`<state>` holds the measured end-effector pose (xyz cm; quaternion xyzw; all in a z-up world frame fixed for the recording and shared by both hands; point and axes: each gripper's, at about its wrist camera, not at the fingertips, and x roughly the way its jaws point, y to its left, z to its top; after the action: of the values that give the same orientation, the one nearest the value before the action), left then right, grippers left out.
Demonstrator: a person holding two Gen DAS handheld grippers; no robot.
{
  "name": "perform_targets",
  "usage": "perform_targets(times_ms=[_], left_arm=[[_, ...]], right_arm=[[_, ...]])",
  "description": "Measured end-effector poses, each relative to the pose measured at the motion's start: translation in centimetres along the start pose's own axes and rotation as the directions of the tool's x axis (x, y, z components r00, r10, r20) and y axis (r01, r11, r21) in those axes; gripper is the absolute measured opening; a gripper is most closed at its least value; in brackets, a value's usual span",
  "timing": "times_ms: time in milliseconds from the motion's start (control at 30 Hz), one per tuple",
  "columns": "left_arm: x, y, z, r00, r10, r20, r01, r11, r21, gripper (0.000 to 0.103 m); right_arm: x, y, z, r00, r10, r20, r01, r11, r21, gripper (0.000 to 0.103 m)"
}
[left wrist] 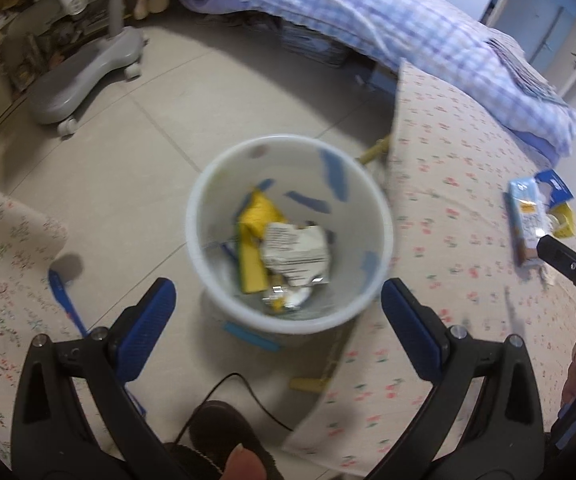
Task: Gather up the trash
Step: 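Grasp the milk carton with the left tool while the right tool grasps the crumpled tissue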
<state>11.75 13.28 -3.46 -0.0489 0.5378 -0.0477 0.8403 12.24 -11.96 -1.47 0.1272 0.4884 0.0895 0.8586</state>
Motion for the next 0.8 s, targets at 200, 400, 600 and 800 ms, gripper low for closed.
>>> perform_targets(times_ms=[200, 400, 600, 800], left_arm=[[0.1, -5.0, 0.7, 0.996, -0.085, -0.004, 0.086, 0.995, 0.051, 0.102], [0.6, -11.2, 1.5, 0.991, -0.136, 0.006, 0.134, 0.982, 0.135, 0.102], [2.8, -17.4, 2.1, 0.983, -0.177, -0.050, 0.183, 0.964, 0.191, 0.102], [4.9, -23.3, 3.1, 0.972, -0.213, -0.101, 0.231, 0.945, 0.233, 0.102]], right_arm=[[-3.9, -7.5, -0.2, 0.997, -0.063, 0.039, 0.057, 0.990, 0.130, 0.085], [-6.9, -13.6, -0.2, 0.987, -0.144, 0.066, 0.125, 0.964, 0.234, 0.085], [-8.1, -17.9, -0.7, 0.974, -0.221, 0.040, 0.200, 0.933, 0.298, 0.085], [-8.2, -20.9, -1.6, 0.974, -0.225, 0.011, 0.209, 0.919, 0.334, 0.085]])
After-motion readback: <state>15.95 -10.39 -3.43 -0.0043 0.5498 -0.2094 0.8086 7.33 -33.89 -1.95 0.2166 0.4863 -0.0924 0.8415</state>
